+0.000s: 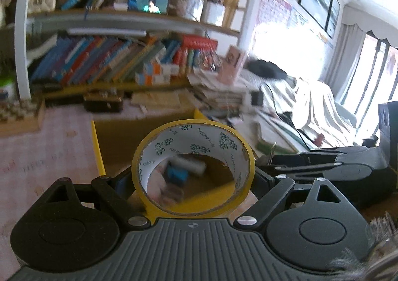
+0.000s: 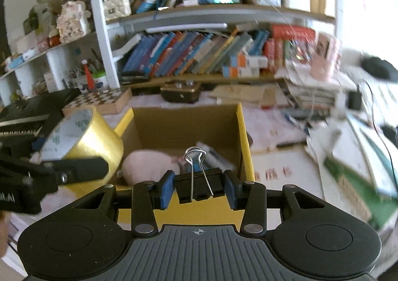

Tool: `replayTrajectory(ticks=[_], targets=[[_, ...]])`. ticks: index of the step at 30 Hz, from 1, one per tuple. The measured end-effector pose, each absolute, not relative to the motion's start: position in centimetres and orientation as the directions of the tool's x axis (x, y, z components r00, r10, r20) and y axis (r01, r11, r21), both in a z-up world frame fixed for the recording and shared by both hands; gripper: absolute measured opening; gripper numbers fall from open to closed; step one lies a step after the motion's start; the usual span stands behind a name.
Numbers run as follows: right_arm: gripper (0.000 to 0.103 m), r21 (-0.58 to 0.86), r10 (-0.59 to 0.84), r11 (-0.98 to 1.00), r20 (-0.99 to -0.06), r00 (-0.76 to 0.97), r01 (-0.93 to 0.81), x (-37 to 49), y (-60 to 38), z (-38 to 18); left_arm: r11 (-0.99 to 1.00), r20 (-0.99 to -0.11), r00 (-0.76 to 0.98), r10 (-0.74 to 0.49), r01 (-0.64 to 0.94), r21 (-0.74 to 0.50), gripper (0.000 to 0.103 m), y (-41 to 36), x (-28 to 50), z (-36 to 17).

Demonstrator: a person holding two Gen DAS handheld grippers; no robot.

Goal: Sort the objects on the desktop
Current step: 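Lift and carry the tape roll and binder clip with both tools toward the yellow box, then lower both tools into the yellow box and open both grippers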

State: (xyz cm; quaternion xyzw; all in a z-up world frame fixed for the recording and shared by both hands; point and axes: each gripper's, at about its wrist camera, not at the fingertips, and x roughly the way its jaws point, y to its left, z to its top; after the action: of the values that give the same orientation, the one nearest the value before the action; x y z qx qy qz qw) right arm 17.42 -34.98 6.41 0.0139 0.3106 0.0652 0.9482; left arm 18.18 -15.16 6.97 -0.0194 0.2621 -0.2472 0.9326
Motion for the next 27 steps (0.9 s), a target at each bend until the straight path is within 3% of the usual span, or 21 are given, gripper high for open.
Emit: replayTrajectory(ticks=[8, 27], targets=[[0.042, -0.022, 0.167, 0.973, -0.617, 0.769, -0.229, 22.9, -34.7, 5.5, 0.915, -0.495, 0.775, -0.392, 0.385, -0.122, 0.089, -15.8, 24.4, 7.4], [0.042, -0.085, 0.181, 0.88, -0.849, 0.497, -0.467, 31.8, -32.0, -1.2, 0.909, -0.727, 0.634, -0.264, 0.416, 0.033, 0.089, -20.7, 36.3, 0.5]])
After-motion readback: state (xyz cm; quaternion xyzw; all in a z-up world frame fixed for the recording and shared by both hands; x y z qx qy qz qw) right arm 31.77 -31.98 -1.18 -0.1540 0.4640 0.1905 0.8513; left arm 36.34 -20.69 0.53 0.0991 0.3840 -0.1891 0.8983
